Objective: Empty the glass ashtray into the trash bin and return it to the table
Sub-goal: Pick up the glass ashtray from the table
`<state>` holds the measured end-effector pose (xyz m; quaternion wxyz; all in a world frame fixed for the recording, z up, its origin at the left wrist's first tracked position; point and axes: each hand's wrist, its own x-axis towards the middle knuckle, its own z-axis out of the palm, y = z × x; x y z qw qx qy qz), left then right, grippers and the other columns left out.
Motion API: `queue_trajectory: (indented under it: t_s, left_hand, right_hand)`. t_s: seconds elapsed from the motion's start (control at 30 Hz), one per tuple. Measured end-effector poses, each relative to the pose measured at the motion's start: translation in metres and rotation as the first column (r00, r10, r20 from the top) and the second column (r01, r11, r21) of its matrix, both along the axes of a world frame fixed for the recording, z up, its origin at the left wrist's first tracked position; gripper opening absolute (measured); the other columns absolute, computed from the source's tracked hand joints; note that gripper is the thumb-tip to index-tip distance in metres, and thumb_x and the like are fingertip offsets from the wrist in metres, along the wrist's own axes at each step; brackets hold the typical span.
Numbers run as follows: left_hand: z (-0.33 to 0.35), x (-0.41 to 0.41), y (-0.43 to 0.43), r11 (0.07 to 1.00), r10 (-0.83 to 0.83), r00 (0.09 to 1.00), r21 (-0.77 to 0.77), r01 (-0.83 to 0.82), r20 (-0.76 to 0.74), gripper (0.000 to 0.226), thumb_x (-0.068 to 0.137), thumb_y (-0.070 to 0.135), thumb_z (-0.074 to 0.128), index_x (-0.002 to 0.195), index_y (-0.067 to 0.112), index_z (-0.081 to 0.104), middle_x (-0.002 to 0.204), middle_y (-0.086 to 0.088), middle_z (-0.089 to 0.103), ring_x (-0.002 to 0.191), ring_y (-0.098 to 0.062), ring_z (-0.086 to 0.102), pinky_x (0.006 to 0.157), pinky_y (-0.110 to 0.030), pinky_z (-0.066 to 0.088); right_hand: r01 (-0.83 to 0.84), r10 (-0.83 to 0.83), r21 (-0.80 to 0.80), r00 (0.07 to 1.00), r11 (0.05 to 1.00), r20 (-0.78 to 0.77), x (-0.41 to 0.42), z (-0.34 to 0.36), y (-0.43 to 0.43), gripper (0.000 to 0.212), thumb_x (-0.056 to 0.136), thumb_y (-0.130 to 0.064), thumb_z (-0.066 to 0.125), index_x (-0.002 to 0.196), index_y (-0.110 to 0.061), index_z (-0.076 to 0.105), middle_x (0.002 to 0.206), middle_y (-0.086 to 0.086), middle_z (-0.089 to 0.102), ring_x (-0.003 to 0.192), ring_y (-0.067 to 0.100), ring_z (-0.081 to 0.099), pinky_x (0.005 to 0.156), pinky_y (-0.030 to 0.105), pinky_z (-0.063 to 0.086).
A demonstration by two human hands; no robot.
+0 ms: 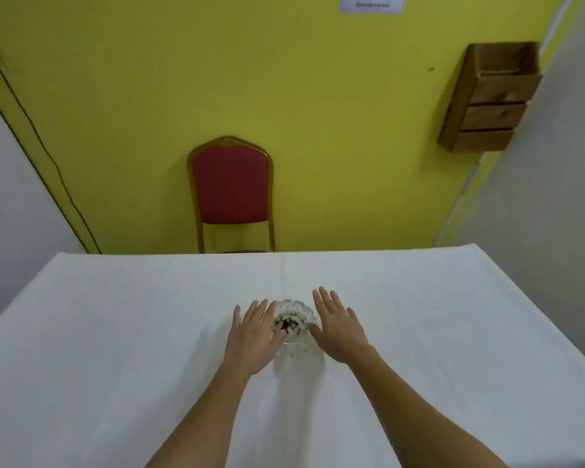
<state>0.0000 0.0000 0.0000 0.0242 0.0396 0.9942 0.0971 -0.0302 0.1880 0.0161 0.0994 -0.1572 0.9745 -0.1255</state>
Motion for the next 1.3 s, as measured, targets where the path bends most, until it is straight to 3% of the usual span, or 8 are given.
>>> queue_trajectory:
  t_s: [0.07,0.23,0.33,0.5,0.67,0.83,1.03,1.3]
  left_hand:
    - [-0.007,-0.005,-0.002,1.000,-0.019,1.000,-0.006,0.019,0.015,0.067,0.097,0.055,0.022,0.152,0.019,0.011,0.161,-0.001,0.013,0.147,-0.019,0.006,0.118,-0.046,-0.001]
    - [-0.028,-0.012,-0.007,0.997,-0.073,0.997,0.024,0.073,-0.012,0.107,0.069,0.081,-0.015,0.152,0.018,0.008,0.161,-0.001,0.010,0.148,-0.019,0.003,0.117,-0.047,-0.002]
    - [-0.038,-0.015,-0.011,0.997,-0.060,0.998,0.055,0.061,-0.034,0.095,0.078,0.079,0.005,0.152,0.019,0.005,0.161,0.003,0.006,0.148,-0.017,-0.001,0.117,-0.046,-0.004]
    - [-0.049,-0.015,-0.012,0.993,-0.081,0.995,0.079,0.086,-0.066,0.106,0.071,0.087,-0.001,0.152,0.018,0.002,0.161,0.002,0.002,0.147,-0.017,-0.005,0.117,-0.045,-0.007]
    - [-0.052,-0.015,-0.013,0.992,-0.096,0.992,0.072,0.102,-0.085,0.111,0.069,0.091,0.000,0.152,0.017,0.002,0.160,0.002,-0.001,0.146,-0.014,-0.008,0.115,-0.044,-0.013]
    - [-0.054,-0.014,-0.017,0.991,-0.107,0.989,0.069,0.115,-0.103,0.114,0.070,0.091,0.011,0.151,0.012,0.011,0.160,-0.002,0.010,0.146,-0.017,0.000,0.115,-0.046,-0.008]
    - [-0.054,-0.017,-0.022,0.986,-0.159,0.982,0.040,0.164,-0.102,0.117,0.070,0.092,0.019,0.149,0.006,0.021,0.156,-0.008,0.026,0.145,-0.024,0.017,0.113,-0.049,0.002]
    - [-0.056,-0.021,-0.024,0.982,-0.166,0.978,0.069,0.175,-0.125,0.124,0.063,0.094,0.028,0.150,0.006,0.017,0.156,-0.006,0.026,0.147,-0.022,0.013,0.115,-0.044,-0.010]
  right_hand:
    - [0.003,-0.004,0.023,1.000,1.000,0.023,-0.004,-0.006,-0.001,0.068,0.100,-0.046,0.029,0.152,-0.019,-0.007,0.162,-0.002,-0.010,0.149,0.019,-0.009,0.120,0.046,0.009]
    - [-0.016,0.013,0.036,0.998,0.999,0.067,-0.008,-0.026,-0.001,0.068,0.099,-0.051,0.026,0.152,-0.022,-0.006,0.162,-0.004,-0.008,0.149,0.015,-0.009,0.121,0.044,0.007]
    - [-0.051,0.049,0.032,0.997,0.998,0.060,-0.009,-0.035,-0.001,0.070,0.098,-0.056,0.024,0.152,-0.024,-0.005,0.162,-0.006,-0.007,0.149,0.013,-0.009,0.121,0.043,0.005]
    - [-0.041,0.041,0.005,0.999,0.999,0.012,-0.007,-0.047,-0.001,0.072,0.095,-0.061,0.020,0.152,-0.026,-0.005,0.162,-0.008,-0.006,0.148,0.011,-0.008,0.121,0.040,0.004]
    - [-0.050,0.049,-0.038,0.998,0.998,-0.027,-0.005,-0.055,0.000,0.087,0.078,-0.073,-0.002,0.152,-0.026,-0.004,0.161,-0.009,-0.005,0.148,0.009,-0.007,0.121,0.039,0.004]
    - [-0.093,0.089,-0.061,0.994,0.994,-0.055,-0.007,-0.060,0.004,0.080,0.088,-0.067,0.016,0.153,-0.023,-0.002,0.162,-0.008,0.001,0.148,0.008,-0.002,0.122,0.036,0.003]
    - [-0.156,0.151,-0.051,0.984,0.986,-0.097,-0.009,-0.060,0.010,0.091,0.083,-0.075,0.026,0.153,-0.022,0.001,0.162,-0.006,0.005,0.149,0.010,0.003,0.118,0.031,0.001]
    - [-0.170,0.170,0.002,0.979,0.985,-0.114,-0.015,-0.058,0.009,0.098,0.078,-0.074,0.040,0.153,-0.021,0.005,0.162,-0.004,0.009,0.149,0.016,0.006,0.117,0.033,0.001]
